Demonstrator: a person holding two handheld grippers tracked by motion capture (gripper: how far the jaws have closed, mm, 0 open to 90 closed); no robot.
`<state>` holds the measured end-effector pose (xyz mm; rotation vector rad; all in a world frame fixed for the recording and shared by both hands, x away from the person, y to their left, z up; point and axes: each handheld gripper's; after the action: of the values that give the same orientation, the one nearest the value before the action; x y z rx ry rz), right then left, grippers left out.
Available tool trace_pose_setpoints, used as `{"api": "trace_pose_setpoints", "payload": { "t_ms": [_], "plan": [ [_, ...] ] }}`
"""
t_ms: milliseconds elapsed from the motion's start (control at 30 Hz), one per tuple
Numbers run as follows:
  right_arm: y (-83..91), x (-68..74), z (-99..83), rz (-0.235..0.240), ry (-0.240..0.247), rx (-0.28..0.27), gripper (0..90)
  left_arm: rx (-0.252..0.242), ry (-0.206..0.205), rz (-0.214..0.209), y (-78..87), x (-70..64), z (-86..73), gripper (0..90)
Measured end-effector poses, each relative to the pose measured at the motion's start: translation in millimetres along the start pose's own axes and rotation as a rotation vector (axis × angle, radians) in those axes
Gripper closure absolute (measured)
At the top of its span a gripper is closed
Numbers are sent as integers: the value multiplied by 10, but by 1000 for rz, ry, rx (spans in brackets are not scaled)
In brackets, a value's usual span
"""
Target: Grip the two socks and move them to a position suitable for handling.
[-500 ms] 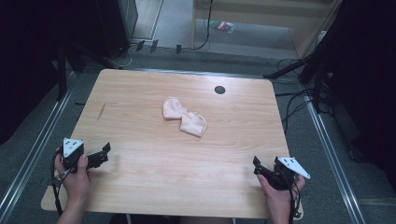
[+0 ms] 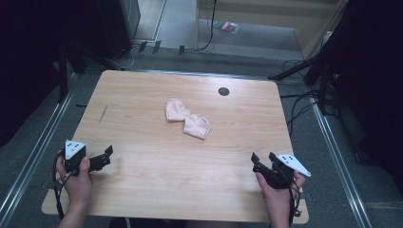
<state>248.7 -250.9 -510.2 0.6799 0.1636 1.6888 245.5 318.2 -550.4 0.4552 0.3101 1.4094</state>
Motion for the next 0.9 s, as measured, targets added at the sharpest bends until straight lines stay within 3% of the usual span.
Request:
{"api": "trace_pose_setpoints", "payload": {
  "t_ms": [33,100,300,433,900],
  "plan": [
    [-22,78,8,14,41,11,343,-1,-1,-5,2,-7,0,0],
    [-39,152,22,24,57,17,355,-3,-7,-3,3,-13,-1,0],
    [-138,370,118,39,63,70,376,-6,23,-3,5,20,-7,0],
    [-207,499,158,56,73,77,374,-10,15,-3,13,15,-8,0],
    [-741,1148,186,123,142,168,342,-6,11,-5,7,10,-5,0]
  ]
}}
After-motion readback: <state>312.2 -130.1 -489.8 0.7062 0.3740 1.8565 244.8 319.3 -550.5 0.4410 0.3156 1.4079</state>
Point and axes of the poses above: each handheld gripper's, and its own axes: y roughly backward along the jaws, z roughly out of its top, x roughly to its left, and after that the axes turned 11 degrees about -y, right-handed
